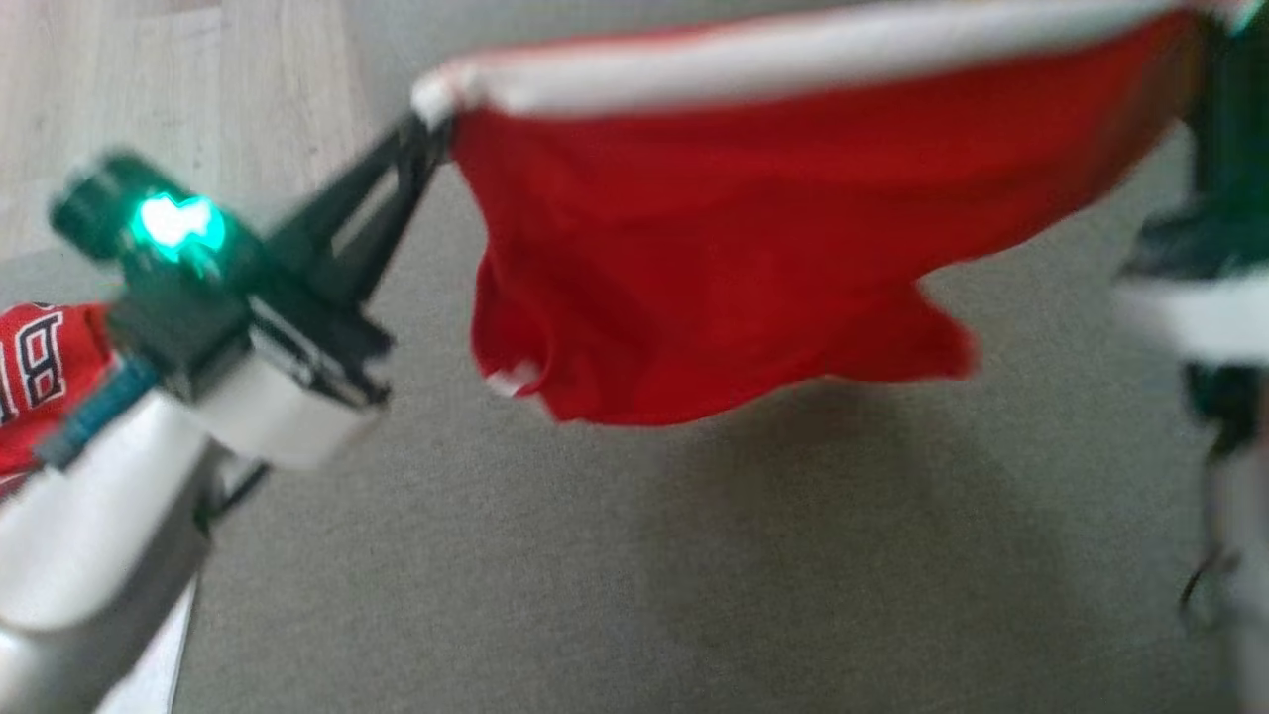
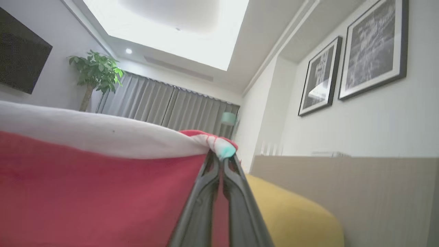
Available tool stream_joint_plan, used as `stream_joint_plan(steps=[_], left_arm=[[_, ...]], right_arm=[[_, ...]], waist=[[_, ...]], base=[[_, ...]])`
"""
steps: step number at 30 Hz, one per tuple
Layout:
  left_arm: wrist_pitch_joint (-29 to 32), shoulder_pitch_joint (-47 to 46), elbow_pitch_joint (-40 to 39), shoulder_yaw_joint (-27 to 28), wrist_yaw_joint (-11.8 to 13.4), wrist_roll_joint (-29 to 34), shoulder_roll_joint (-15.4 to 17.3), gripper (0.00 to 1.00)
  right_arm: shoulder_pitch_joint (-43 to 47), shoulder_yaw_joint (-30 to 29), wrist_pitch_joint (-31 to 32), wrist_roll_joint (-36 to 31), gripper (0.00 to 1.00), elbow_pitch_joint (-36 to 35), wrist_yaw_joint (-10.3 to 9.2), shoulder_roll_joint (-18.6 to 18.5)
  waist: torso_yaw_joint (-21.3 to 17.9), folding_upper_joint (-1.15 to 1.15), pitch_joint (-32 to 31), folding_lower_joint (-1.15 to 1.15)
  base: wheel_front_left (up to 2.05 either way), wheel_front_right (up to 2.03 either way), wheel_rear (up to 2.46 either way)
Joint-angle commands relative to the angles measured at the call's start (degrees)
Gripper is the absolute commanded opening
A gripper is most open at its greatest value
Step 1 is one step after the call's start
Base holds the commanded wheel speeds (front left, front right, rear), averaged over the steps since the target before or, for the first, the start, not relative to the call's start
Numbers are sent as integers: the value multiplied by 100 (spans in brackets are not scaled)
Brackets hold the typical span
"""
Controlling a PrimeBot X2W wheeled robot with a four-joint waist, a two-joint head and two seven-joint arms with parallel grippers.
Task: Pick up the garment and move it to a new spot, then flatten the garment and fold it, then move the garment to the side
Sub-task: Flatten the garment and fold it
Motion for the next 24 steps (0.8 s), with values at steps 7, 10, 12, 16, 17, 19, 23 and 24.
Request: stream_joint_plan(steps=[7, 10, 12, 16, 17, 19, 23, 24], left_arm=[[313, -1685, 319, -44, -155, -182, 125, 0], [179, -2310, 794, -410, -168, -185, 6, 0], [-38, -2740, 1127, -616, -169, -191, -82, 0], [-487, -3480, 1708, -766, -171, -25, -323, 0], [-550, -3588, 1812, -737, -171, 38, -399, 0], [-606, -3633, 1926, -686, -171, 138, -532, 0], [-618, -3054, 1739, -797, -171, 288, -609, 0], [-619, -2810, 1663, -874, -172, 305, -591, 0]], right_arm=[[-1600, 72, 501, 553, 0, 596, -4, -777], [-2093, 131, 478, 642, 0, 1092, -4, -977], [-2412, 178, 382, 641, 0, 1357, -4, -1050], [-2902, 115, 126, 472, 0, 1566, -4, -1062], [-2966, 55, 73, 391, 0, 1556, -4, -1047], [-2968, -17, 3, 251, 0, 1501, -4, -996], [-2392, -22, -42, 139, 0, 1274, -4, -829], [-2146, -34, -46, 139, 0, 1205, -4, -769]], waist=[[208, 0, 694, 0], [291, 0, 1035, 0], [309, 0, 1233, 0], [314, 0, 1498, 0], [314, 0, 1528, 0], [312, 0, 1546, 0], [298, 0, 1515, 0], [293, 0, 1507, 0]], base=[[0, 0, 0], [0, 0, 0], [0, 0, 0], [0, 0, 0], [0, 0, 0], [0, 0, 0], [0, 0, 0], [0, 0, 0]])
